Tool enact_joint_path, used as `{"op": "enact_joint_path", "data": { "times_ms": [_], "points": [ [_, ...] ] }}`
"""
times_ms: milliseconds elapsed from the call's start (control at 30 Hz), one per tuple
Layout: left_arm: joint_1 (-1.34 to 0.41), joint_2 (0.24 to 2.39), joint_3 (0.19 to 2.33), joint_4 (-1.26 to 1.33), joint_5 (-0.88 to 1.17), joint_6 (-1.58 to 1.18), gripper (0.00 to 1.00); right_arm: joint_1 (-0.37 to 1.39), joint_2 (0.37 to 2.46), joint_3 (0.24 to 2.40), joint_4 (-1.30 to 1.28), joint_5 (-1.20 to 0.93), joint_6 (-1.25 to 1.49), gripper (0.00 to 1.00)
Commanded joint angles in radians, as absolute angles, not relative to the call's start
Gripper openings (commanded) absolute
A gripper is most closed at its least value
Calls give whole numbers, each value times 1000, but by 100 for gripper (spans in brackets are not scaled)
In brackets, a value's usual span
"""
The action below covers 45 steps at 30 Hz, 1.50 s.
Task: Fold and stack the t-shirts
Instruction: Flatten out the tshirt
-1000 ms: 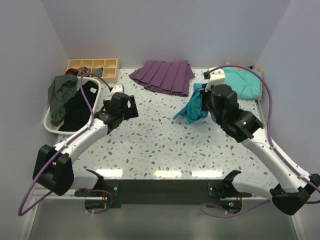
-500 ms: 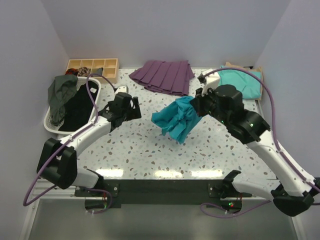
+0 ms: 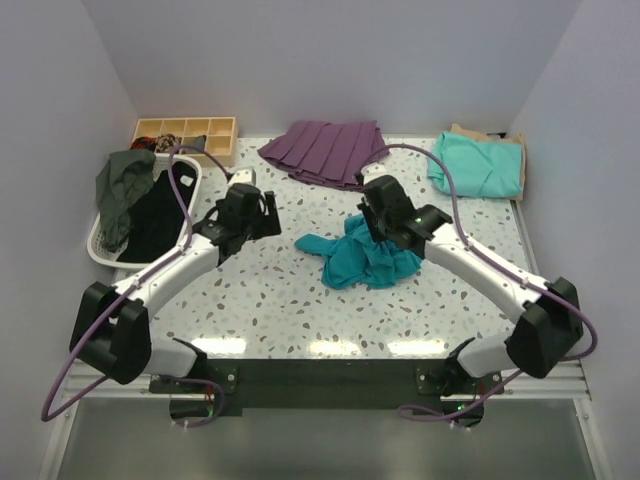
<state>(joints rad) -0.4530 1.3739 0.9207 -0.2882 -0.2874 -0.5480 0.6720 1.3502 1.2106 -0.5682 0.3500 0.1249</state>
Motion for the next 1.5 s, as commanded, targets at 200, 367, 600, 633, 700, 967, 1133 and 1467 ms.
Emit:
{"op": "enact_joint_path", "data": {
  "times_ms": [200, 367, 600, 633, 700, 967, 1133, 1467],
  "points": [
    [-630, 1367, 865, -108, -132, -517, 88, 611, 1355, 1244, -483, 425, 78, 0],
    [-719, 1431, 822, -45, -81, -597, 88, 546, 1335, 1249, -482, 385, 77, 0],
    [-807, 1540, 844, -18, -117, -653, 88, 522, 1312, 1253, -488, 371, 81, 0],
    [-819, 1549, 847, -17, -115, -661, 89, 522, 1309, 1252, -486, 370, 83, 0],
    [-831, 1572, 850, 32, -115, -678, 90, 519, 1305, 1249, -489, 370, 83, 0],
    [-867, 1624, 848, 189, -112, -745, 93, 520, 1302, 1218, -486, 345, 101, 0],
    [-881, 1663, 816, 288, -173, -798, 88, 520, 1299, 1207, -491, 334, 112, 0],
    [-890, 1810, 900, 236, -179, -836, 51, 518, 1282, 1209, -499, 348, 100, 0]
  ]
}}
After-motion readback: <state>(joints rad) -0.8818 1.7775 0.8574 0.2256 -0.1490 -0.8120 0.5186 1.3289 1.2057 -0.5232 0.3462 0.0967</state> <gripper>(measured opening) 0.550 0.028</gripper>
